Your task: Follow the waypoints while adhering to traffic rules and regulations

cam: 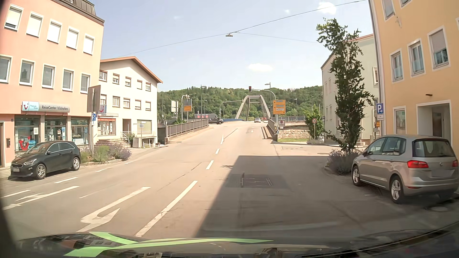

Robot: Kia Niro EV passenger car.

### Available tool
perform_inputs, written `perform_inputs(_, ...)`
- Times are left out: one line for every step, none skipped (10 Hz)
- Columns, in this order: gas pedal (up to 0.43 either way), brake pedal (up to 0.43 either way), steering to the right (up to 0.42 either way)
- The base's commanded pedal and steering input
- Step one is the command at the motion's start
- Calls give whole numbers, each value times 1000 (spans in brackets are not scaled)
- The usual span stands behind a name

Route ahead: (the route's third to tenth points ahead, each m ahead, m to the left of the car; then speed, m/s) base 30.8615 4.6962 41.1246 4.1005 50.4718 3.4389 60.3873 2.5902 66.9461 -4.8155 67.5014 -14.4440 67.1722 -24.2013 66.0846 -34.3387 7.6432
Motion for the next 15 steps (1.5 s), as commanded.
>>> perform_inputs(59,0,-4)
perform_inputs(59,0,-3)
perform_inputs(59,0,-1)
perform_inputs(59,0,-1)
perform_inputs(59,0,-1)
perform_inputs(59,0,-1)
perform_inputs(59,0,-1)
perform_inputs(59,0,0)
perform_inputs(67,0,1)
perform_inputs(67,0,0)
perform_inputs(67,0,0)
perform_inputs(67,0,-1)
perform_inputs(67,0,2)
perform_inputs(67,0,2)
perform_inputs(67,0,1)
